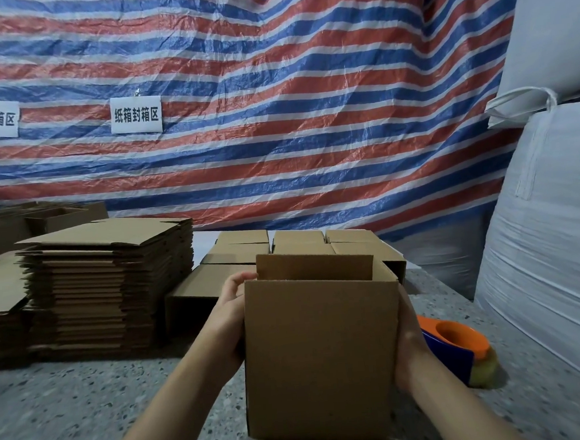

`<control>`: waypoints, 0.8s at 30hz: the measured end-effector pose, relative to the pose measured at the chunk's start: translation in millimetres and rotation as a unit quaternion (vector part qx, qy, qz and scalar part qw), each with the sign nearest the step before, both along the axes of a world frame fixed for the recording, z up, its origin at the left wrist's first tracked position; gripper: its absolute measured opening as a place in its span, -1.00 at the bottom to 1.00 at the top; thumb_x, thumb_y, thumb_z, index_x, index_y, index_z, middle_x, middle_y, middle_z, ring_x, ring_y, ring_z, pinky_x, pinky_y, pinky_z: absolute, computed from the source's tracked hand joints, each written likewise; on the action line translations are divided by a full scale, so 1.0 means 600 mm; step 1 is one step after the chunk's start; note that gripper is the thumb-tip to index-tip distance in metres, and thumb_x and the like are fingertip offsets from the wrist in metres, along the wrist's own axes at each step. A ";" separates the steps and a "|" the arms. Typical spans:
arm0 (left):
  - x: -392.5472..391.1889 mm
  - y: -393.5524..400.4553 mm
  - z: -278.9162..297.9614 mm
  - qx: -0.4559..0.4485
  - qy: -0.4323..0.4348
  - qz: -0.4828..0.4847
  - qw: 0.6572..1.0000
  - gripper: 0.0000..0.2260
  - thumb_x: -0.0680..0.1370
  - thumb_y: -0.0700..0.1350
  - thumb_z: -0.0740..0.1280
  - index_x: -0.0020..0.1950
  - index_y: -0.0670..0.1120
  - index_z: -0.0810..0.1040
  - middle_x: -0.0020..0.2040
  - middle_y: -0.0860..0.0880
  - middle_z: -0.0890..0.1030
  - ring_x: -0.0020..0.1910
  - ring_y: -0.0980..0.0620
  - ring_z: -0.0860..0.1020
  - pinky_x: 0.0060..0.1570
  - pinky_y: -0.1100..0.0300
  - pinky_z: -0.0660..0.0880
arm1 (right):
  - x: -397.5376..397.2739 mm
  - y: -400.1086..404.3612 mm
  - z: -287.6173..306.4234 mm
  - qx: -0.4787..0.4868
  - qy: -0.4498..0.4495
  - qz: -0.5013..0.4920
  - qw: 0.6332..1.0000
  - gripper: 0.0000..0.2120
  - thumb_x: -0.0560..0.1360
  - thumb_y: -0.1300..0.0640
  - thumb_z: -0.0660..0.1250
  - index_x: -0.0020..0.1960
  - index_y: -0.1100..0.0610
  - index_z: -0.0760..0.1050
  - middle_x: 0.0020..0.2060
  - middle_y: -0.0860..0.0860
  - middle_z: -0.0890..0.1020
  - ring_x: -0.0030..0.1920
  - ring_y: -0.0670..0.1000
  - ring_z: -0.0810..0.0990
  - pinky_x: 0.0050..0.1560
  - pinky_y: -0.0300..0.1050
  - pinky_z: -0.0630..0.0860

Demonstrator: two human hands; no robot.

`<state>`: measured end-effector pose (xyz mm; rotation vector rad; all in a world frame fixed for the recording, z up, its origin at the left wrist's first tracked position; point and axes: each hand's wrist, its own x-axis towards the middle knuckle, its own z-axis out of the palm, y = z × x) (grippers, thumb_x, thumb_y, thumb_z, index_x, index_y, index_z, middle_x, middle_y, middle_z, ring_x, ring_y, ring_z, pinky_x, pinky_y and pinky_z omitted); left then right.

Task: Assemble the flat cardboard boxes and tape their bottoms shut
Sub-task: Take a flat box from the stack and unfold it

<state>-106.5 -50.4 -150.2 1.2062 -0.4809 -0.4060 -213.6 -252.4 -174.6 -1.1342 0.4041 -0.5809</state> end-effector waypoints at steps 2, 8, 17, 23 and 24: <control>-0.001 0.005 -0.002 0.010 -0.031 -0.032 0.999 -0.89 0.56 -0.18 0.34 0.02 -0.04 0.64 -0.20 -0.17 0.66 -0.33 -0.05 0.61 -0.40 0.12 0.55 | 0.001 -0.007 -0.003 -0.027 0.014 0.000 1.000 -0.35 0.73 -0.03 -0.01 -0.34 0.19 0.62 -0.52 0.07 0.64 -0.57 -0.03 0.62 -0.63 -0.27 0.45; 0.002 0.011 -0.003 -0.001 -0.043 -0.060 0.997 -0.80 0.38 -0.08 0.42 -0.02 -0.05 0.69 -0.25 -0.14 0.66 -0.37 -0.02 0.61 -0.44 0.17 0.53 | -0.002 -0.005 -0.006 -0.012 0.007 0.026 1.000 -0.36 0.65 -0.24 0.07 -0.35 0.06 0.71 -0.38 0.06 0.71 -0.44 0.01 0.68 -0.50 -0.18 0.55; 0.006 0.013 -0.011 -0.027 -0.067 -0.032 0.997 -0.82 0.41 -0.01 0.43 -0.02 0.01 0.68 -0.22 -0.15 0.66 -0.36 -0.03 0.60 -0.44 0.15 0.53 | -0.014 -0.002 0.023 -0.050 0.058 0.075 0.994 -0.35 0.70 -0.02 0.08 -0.54 0.04 0.49 -0.54 -0.02 0.51 -0.55 -0.07 0.48 -0.53 -0.22 0.45; -0.008 0.010 -0.009 0.011 -0.097 -0.024 0.995 -0.72 0.51 0.11 0.28 -0.04 -0.03 0.70 -0.15 -0.13 0.68 -0.25 -0.02 0.65 -0.29 0.15 0.56 | -0.014 -0.003 0.021 -0.057 0.049 0.076 0.994 -0.34 0.70 -0.02 0.07 -0.54 0.04 0.52 -0.53 -0.01 0.53 -0.54 -0.07 0.51 -0.53 -0.22 0.48; -0.008 0.013 -0.010 0.017 -0.091 -0.031 0.995 -0.59 0.56 0.19 0.16 0.04 -0.04 0.68 -0.06 -0.13 0.70 -0.12 -0.05 0.68 -0.13 0.09 0.58 | -0.014 -0.003 0.020 -0.054 0.042 0.079 0.995 -0.34 0.70 -0.02 0.06 -0.53 0.04 0.52 -0.53 -0.01 0.53 -0.54 -0.07 0.52 -0.53 -0.20 0.48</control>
